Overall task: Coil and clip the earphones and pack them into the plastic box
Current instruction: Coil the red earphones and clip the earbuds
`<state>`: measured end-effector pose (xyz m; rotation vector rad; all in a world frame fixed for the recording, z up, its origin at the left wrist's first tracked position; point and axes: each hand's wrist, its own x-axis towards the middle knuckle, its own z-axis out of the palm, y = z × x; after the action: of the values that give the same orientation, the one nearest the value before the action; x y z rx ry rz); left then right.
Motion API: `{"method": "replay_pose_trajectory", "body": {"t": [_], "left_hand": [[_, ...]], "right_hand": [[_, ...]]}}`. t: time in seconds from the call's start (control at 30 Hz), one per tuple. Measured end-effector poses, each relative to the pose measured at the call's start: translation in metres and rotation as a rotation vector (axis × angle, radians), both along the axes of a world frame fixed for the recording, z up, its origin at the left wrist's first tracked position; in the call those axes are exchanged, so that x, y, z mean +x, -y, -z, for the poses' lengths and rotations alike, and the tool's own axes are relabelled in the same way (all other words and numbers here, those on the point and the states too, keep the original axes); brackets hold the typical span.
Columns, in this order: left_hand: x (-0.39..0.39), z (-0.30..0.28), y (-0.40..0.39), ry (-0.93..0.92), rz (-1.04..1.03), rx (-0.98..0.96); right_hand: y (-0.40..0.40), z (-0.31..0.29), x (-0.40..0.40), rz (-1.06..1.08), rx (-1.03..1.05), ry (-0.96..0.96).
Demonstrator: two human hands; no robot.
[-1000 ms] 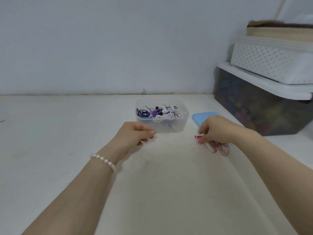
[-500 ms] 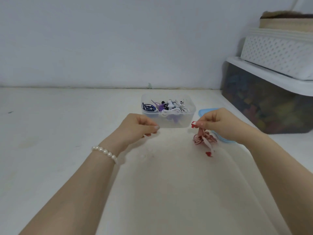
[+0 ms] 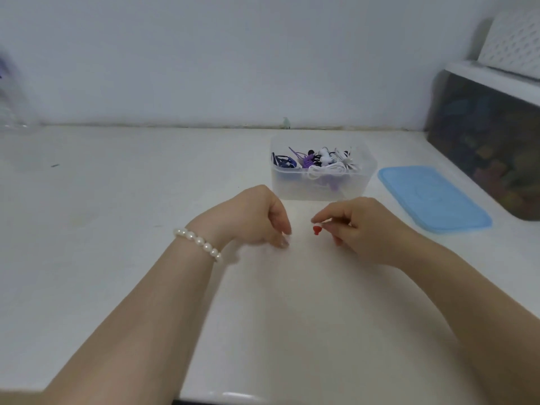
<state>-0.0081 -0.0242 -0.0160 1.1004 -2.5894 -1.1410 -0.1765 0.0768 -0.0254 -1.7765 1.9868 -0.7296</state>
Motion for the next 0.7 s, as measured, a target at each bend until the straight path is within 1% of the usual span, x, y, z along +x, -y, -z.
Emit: {"method": "replay_pose_trajectory", "body": {"t": [0.1,0.17,0.23,0.33,0.47,0.57,0.6,0.63,0.7], "left_hand": [[-0.001,0.002,0.000,0.008,-0.005,-0.012],[-0.001,0.001,-0.001,0.011,-0.002,-0.018],[-0.001,0.001,-0.002,-0.027,-0.017,0.002],[-0.001,-0.004,-0.003,-0.158,-0.045,0.075],[-0.003,-0.008,-0.006,-0.348,-0.126,0.207],[-0.005,-0.008,-0.007,-0.446,-0.204,0.313],[-0.007,-0.008,-0.009,-0.468,-0.221,0.352],[-0.009,-0.007,-0.011,-0.491,-0.231,0.395],[-0.014,-0.006,-0.017,-0.545,-0.240,0.502]], "right_hand": [[-0.001,0.005,0.005,-0.042,-0.030,-0.172],[0.000,0.007,0.005,-0.068,-0.038,-0.241],[-0.001,0.008,0.003,-0.091,-0.056,-0.268],[-0.003,0.011,0.001,-0.125,-0.129,-0.244],[-0.005,0.013,-0.002,-0.126,-0.184,-0.168],[-0.009,0.010,-0.003,-0.035,-0.164,-0.106],[-0.009,0.009,-0.004,-0.005,-0.155,-0.040],[-0.010,0.007,-0.005,0.017,-0.148,0.075],[-0.011,0.000,-0.005,0.044,-0.153,0.377]]}}
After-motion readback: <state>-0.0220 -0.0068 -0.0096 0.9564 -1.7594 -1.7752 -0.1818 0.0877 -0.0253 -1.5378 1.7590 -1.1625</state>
